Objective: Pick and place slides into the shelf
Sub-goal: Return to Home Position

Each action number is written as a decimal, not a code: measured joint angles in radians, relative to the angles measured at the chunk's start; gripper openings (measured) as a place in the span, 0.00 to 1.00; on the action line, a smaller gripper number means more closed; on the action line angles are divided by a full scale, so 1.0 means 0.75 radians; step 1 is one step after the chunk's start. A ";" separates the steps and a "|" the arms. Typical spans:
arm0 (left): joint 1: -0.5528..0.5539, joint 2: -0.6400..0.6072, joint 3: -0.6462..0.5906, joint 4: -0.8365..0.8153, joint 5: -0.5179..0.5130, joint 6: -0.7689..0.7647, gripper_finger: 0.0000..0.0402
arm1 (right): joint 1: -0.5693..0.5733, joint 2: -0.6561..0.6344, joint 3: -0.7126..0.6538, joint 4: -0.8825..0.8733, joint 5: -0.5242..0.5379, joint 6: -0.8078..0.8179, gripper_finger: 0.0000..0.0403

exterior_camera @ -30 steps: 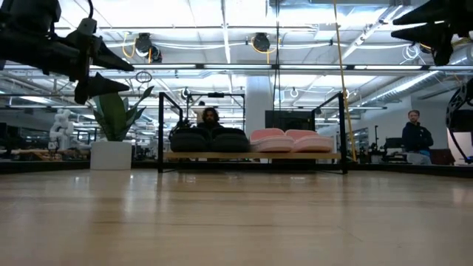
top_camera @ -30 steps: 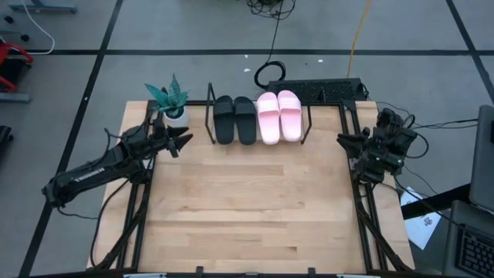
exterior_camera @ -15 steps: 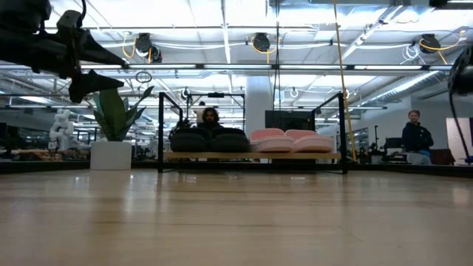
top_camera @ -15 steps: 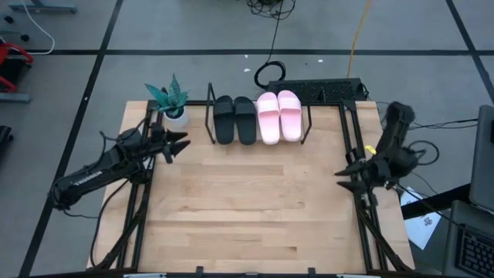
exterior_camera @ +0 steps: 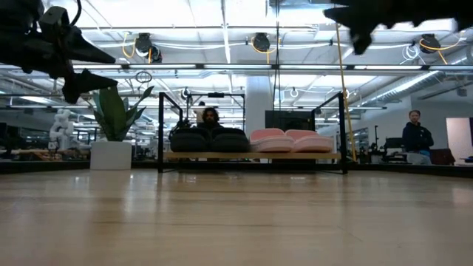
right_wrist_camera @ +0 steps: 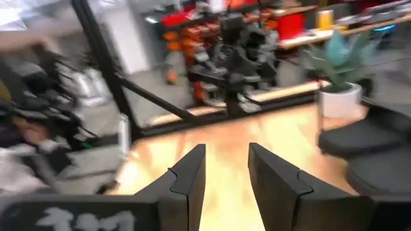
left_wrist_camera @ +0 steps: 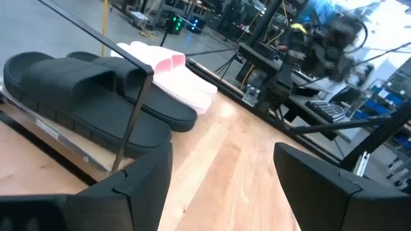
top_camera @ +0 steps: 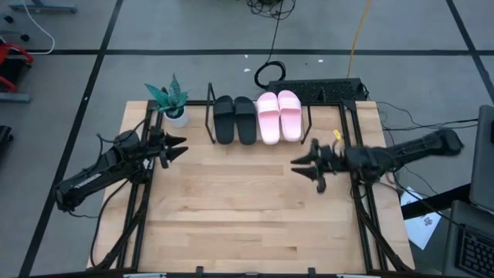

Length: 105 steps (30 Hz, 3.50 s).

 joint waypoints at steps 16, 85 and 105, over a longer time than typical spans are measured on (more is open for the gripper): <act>0.009 -0.037 0.196 -0.331 -0.182 0.087 0.68 | -0.420 -0.300 -0.013 -0.258 -0.621 -0.065 0.27; -0.635 0.114 -0.158 0.198 -1.007 0.106 0.68 | -0.406 -0.790 -0.556 -0.185 -0.341 -0.283 0.27; -0.636 0.114 -0.158 0.218 -1.007 0.118 0.68 | -0.406 -0.790 -0.557 -0.183 -0.350 -0.288 0.27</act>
